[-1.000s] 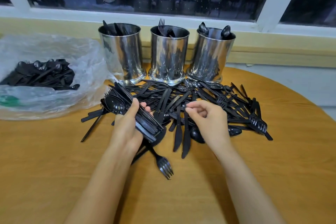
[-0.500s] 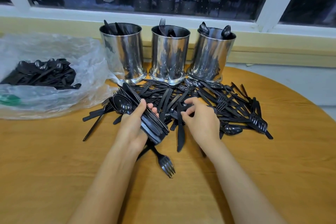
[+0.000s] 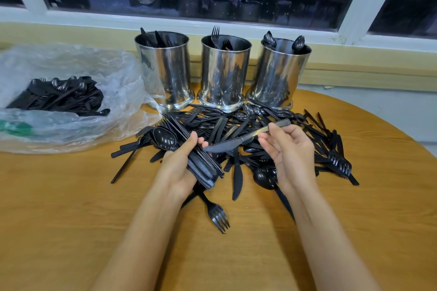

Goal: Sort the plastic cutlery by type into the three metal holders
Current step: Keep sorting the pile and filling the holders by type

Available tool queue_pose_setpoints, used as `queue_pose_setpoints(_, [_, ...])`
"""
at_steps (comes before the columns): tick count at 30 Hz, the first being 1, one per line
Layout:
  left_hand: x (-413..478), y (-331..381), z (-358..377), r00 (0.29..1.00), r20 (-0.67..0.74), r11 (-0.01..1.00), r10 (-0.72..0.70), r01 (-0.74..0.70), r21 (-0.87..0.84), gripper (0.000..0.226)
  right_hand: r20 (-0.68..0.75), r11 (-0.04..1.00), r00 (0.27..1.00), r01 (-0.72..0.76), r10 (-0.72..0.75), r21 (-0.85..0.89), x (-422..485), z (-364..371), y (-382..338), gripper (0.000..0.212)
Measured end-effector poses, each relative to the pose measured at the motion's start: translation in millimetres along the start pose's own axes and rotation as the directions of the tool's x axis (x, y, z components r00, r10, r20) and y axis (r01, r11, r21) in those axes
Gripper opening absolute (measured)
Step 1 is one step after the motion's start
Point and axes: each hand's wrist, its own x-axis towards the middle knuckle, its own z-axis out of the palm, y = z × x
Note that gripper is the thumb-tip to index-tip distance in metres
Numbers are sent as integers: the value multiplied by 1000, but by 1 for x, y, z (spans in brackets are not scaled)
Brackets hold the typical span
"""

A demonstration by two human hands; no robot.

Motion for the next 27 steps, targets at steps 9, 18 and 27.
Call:
queue_pose_setpoints(9, [2, 1, -2, 998, 47, 997, -36, 39, -69, 9, -31, 999, 999, 43, -43, 12, -6, 8, 8, 13])
queue_pose_setpoints(18, [2, 3, -2, 991, 136, 1000, -8, 9, -3, 25, 314, 756, 947, 250, -62, -605, -14, 15, 34, 17])
queue_pose_setpoints(27, [3, 9, -6, 994, 87, 996, 67, -61, -72, 22, 299, 698, 945, 303, -132, -649, -2, 3, 24, 7])
